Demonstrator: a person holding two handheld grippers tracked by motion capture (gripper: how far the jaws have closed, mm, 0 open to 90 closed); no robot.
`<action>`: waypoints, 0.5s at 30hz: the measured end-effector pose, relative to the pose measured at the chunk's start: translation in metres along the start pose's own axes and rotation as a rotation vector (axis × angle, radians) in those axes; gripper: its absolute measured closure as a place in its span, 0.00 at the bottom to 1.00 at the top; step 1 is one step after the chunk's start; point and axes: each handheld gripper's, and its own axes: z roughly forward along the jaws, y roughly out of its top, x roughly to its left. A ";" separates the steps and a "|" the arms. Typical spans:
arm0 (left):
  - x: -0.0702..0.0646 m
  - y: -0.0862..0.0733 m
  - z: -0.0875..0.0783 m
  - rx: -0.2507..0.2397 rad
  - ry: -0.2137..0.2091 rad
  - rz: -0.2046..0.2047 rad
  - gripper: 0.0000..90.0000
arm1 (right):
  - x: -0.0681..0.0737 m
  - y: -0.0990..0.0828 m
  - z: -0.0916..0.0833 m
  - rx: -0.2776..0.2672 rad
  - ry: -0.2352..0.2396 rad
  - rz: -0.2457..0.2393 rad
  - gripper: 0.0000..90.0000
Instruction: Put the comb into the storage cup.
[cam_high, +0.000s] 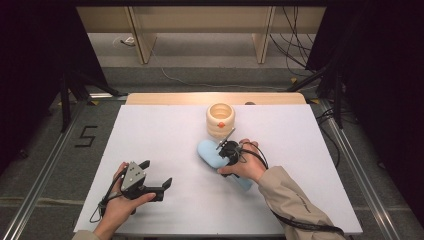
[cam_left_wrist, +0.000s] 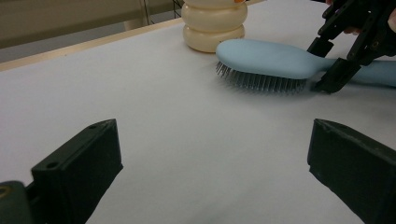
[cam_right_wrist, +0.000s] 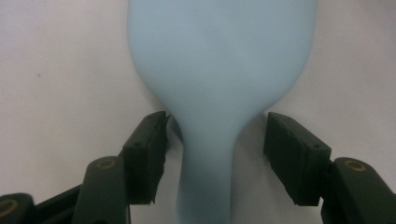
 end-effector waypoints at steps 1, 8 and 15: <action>0.000 0.000 0.000 0.000 0.000 0.000 0.03 | 0.000 0.000 0.000 0.000 0.000 -0.002 0.45; -0.001 0.001 0.000 -0.003 -0.005 0.004 0.03 | 0.000 0.002 0.000 0.007 -0.011 -0.005 0.46; -0.002 0.001 0.000 -0.003 -0.005 0.003 0.03 | 0.002 0.004 0.001 0.023 -0.028 0.007 0.48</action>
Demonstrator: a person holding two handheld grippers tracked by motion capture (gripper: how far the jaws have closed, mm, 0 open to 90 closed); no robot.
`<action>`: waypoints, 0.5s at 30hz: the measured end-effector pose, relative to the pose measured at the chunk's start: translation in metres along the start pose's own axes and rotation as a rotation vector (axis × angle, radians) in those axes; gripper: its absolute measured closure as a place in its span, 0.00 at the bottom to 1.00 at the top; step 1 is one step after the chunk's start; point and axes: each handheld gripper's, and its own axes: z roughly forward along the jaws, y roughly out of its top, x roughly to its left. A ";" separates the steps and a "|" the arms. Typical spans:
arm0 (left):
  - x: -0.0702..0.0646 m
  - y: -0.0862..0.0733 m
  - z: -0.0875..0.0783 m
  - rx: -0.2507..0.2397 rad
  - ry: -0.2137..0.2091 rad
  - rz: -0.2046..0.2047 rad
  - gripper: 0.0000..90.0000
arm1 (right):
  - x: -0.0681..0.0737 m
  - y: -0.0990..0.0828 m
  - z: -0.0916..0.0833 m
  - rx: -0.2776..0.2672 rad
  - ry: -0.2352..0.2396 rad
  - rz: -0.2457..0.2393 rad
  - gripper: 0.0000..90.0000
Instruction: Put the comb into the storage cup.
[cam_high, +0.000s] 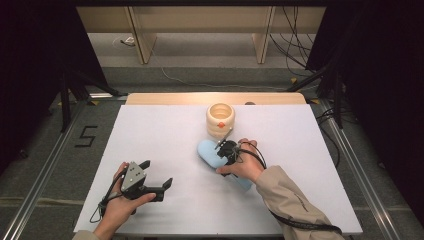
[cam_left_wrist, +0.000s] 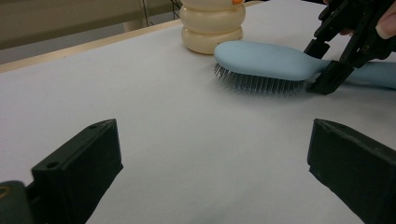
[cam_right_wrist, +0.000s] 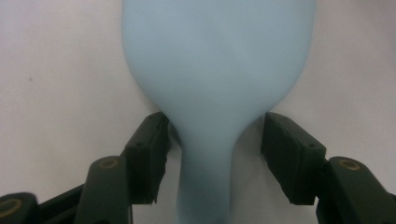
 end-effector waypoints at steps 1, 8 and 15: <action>0.000 0.000 0.000 0.000 0.000 0.000 0.03 | 0.000 0.000 0.000 0.000 -0.002 0.001 0.48; 0.000 0.000 0.000 -0.001 0.000 -0.001 0.03 | 0.003 0.002 0.000 0.020 -0.006 0.007 0.53; 0.000 0.000 0.000 -0.001 -0.001 -0.002 0.03 | 0.005 0.005 -0.001 0.038 -0.005 0.039 0.60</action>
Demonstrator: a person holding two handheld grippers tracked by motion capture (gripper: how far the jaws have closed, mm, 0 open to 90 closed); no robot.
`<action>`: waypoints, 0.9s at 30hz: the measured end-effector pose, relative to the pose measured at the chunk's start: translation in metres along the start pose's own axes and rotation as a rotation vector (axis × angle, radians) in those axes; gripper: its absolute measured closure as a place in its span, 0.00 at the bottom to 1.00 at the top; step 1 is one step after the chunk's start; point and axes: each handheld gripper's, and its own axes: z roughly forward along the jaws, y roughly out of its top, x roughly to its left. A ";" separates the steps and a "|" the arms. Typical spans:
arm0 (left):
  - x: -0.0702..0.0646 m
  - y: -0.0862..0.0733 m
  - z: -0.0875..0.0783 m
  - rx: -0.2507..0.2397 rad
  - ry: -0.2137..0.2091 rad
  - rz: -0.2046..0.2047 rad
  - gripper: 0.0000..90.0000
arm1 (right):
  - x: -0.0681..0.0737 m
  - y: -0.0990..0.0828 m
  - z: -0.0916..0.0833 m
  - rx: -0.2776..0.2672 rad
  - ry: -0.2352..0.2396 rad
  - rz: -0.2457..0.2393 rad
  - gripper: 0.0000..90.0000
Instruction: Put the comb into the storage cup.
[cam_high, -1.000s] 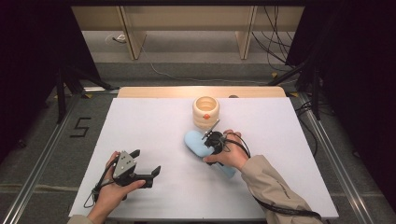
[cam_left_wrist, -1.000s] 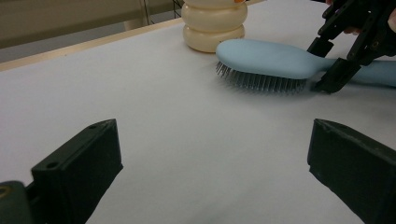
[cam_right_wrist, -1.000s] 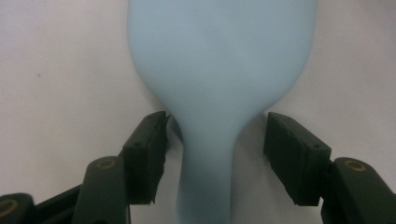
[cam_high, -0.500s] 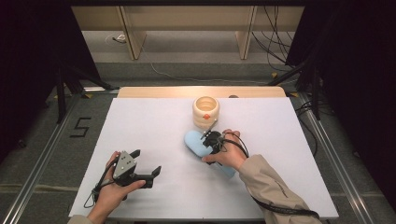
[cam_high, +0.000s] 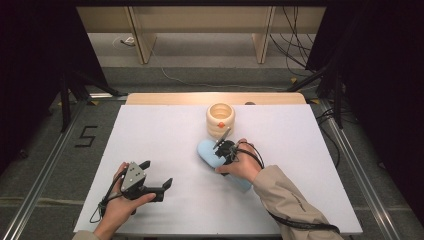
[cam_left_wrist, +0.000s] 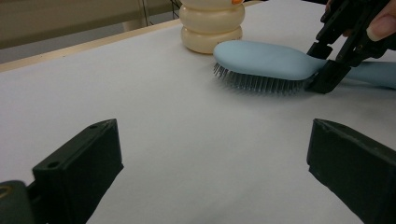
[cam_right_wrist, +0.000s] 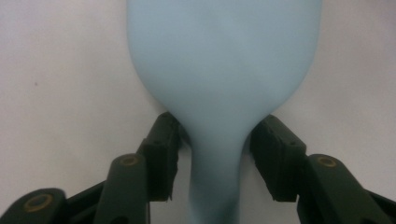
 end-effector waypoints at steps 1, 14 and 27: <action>0.000 0.000 0.000 0.000 -0.001 0.000 0.03 | 0.000 0.001 0.000 0.006 -0.004 0.006 0.64; -0.001 -0.001 0.000 0.006 0.001 0.004 0.03 | 0.001 0.000 -0.001 0.024 -0.009 0.044 0.76; -0.001 -0.001 0.000 0.007 0.001 0.006 0.03 | 0.000 0.000 -0.002 0.024 0.004 0.067 0.78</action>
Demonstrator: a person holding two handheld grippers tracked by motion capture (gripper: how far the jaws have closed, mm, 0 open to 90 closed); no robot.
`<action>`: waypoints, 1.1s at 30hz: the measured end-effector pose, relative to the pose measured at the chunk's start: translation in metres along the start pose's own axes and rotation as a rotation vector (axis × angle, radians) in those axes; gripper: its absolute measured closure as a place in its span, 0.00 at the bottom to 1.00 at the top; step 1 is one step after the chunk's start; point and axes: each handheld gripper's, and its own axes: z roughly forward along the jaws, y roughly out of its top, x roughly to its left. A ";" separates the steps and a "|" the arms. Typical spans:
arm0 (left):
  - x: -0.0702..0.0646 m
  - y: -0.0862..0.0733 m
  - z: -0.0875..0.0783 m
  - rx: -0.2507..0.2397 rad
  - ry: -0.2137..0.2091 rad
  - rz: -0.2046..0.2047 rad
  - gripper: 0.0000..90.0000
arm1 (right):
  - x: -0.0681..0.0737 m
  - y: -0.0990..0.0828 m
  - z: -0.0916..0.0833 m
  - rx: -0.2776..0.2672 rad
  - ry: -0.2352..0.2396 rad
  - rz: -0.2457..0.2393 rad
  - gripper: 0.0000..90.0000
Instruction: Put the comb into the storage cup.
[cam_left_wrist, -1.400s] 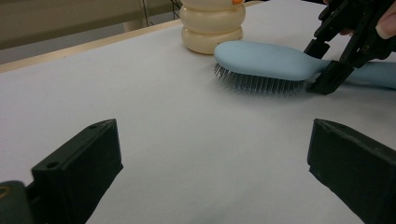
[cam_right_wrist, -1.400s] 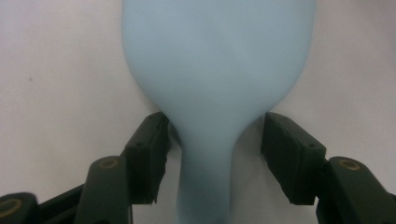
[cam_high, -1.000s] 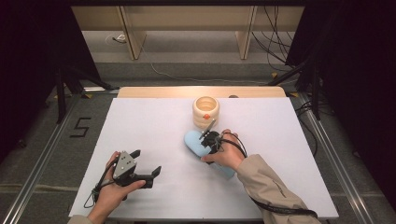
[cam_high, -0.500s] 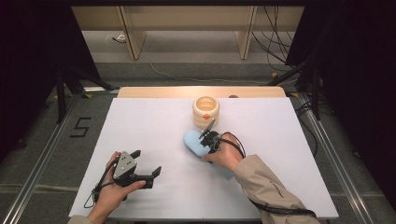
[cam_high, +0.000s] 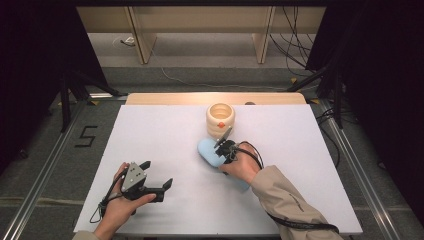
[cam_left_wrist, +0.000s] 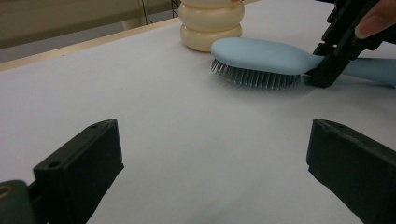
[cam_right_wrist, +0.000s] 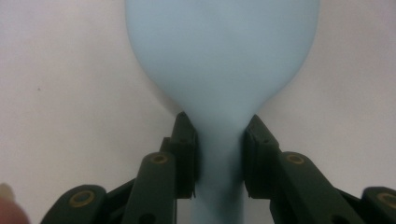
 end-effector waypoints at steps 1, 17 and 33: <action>0.000 0.000 0.000 0.000 -0.001 -0.001 0.03 | 0.000 0.000 0.000 -0.001 0.002 -0.002 0.78; 0.000 0.000 0.000 -0.004 -0.006 0.003 0.03 | -0.007 -0.004 -0.004 -0.038 0.037 0.014 0.78; -0.001 0.000 0.000 -0.003 -0.010 -0.003 0.04 | -0.007 -0.006 -0.021 -0.225 0.119 0.021 0.78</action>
